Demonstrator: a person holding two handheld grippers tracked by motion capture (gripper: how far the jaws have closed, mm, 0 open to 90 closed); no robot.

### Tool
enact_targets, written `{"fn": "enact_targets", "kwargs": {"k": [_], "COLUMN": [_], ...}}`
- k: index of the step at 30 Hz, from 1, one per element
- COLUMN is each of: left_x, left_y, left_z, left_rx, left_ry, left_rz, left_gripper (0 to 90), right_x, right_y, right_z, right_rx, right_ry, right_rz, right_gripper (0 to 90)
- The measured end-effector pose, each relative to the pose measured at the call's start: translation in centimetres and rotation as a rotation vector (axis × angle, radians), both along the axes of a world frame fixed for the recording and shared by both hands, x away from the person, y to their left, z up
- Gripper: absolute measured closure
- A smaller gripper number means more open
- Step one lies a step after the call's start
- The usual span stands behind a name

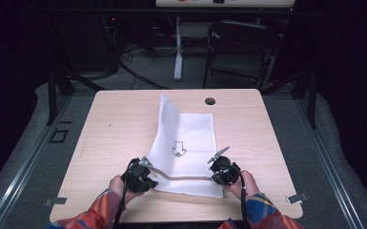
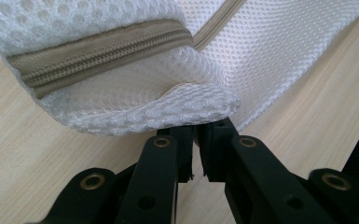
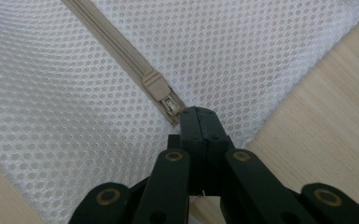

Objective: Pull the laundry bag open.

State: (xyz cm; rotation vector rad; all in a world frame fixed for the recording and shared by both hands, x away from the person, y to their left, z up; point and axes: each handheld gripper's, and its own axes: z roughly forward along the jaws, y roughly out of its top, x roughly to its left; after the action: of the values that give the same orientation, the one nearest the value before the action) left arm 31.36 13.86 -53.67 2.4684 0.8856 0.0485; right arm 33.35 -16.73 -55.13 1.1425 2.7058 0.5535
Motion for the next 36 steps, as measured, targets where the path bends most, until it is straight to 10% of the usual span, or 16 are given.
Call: {"fn": "enact_targets", "kwargs": {"k": [16,27,36], "left_x": [-0.8,-1.1,0.5], "left_y": [1.4,2.1,0.3], "left_z": [1.1,3.0,3.2], "left_rx": [0.003,-0.105,-0.084], "left_ry": [0.01,-0.061,-0.111], "left_rz": [0.002,0.008,-0.013], "left_gripper": [60.2,26.4,16.4], "right_x": [0.5,0.7,0.8], "right_y": [-0.9,-1.2,-1.4], "right_z": [0.0,-0.1,-0.2], "right_rx": [0.015,0.035,0.065], "right_ry": [-0.002,0.009,0.012], "right_rz": [0.045,0.061,0.053], "right_gripper": [90.0,90.0,90.0]}}
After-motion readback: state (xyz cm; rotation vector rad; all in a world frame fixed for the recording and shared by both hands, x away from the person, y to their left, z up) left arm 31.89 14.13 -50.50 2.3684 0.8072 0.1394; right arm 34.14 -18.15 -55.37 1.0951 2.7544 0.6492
